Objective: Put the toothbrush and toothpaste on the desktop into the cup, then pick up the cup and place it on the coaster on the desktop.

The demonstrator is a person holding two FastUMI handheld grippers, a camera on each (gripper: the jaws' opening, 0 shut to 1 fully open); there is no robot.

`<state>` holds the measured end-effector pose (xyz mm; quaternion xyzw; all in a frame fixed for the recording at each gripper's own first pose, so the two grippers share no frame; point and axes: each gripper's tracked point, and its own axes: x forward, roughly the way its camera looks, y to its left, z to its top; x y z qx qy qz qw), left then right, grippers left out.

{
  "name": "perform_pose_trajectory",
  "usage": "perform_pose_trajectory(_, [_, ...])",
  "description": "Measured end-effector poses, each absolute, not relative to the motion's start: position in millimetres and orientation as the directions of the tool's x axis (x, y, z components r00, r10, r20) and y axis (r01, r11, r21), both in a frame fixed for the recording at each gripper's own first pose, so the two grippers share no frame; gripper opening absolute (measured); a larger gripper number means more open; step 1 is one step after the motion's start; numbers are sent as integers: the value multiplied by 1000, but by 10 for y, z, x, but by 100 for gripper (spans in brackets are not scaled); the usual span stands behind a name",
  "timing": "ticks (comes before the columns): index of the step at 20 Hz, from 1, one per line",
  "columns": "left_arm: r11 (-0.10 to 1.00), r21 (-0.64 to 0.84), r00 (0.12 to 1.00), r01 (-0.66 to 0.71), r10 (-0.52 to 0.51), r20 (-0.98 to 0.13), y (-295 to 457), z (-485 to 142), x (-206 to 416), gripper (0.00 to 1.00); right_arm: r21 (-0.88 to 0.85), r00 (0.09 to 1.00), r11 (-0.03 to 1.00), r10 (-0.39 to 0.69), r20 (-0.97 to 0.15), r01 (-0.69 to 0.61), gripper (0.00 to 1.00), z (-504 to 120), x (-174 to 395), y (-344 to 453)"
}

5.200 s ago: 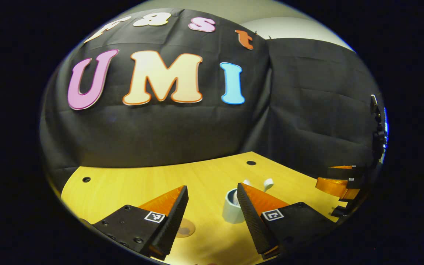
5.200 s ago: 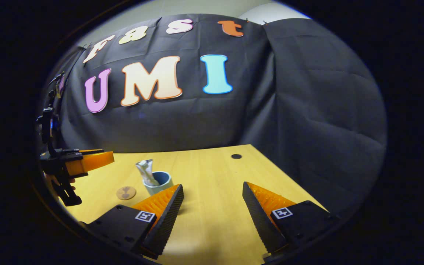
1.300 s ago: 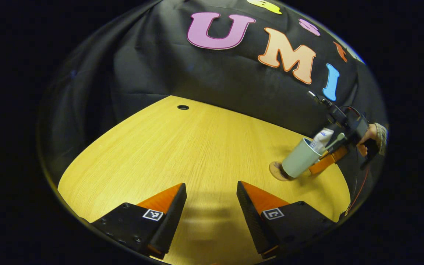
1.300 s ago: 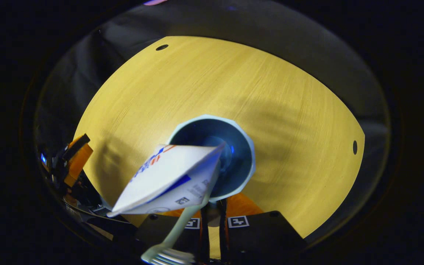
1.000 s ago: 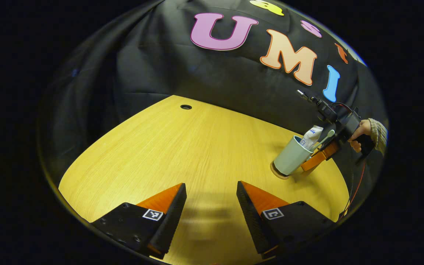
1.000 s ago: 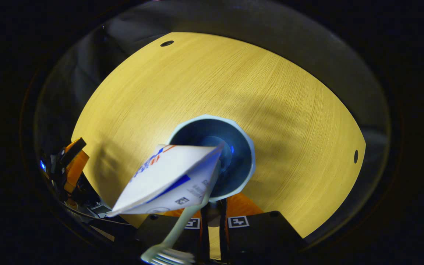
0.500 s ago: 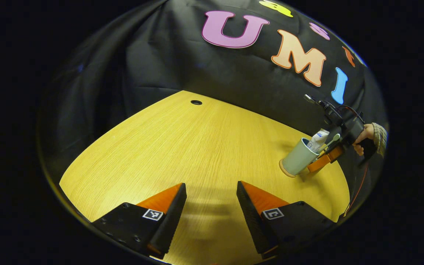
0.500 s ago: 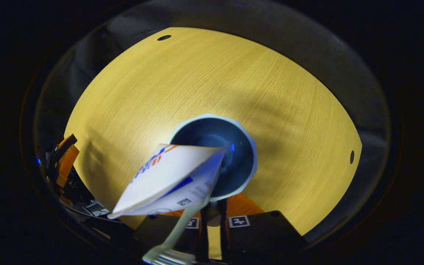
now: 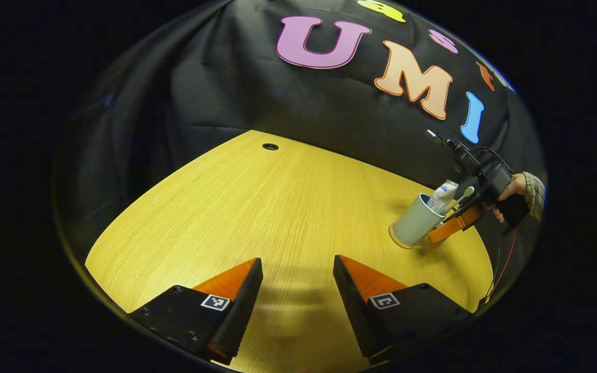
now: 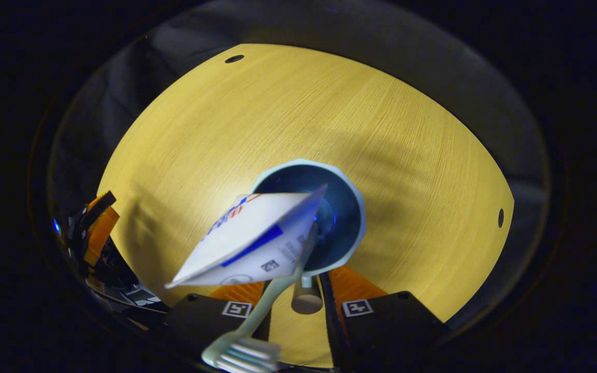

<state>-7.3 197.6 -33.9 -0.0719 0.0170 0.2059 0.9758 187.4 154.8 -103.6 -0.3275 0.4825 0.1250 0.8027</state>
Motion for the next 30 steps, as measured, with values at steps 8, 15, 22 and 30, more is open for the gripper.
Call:
perform_pose_trajectory(8, [941,-17,939,-338,336,-76,1690,-245,-16,82,-307,566,834,9,-824,-459,97,-1100,1647,1539])
perform_pose_trajectory(15, [945,193,960,-264,278,-47,1232,92,173,81,-188,803,955,76,-591,-229,96,-807,1502,1244])
perform_pose_trajectory(22, [960,221,983,-174,182,-17,715,344,424,82,-69,944,994,54,-325,-80,100,-438,1228,889])
perform_pose_trajectory(30, [961,218,983,-172,183,-31,595,403,509,79,44,992,999,2,-125,3,99,44,842,404])
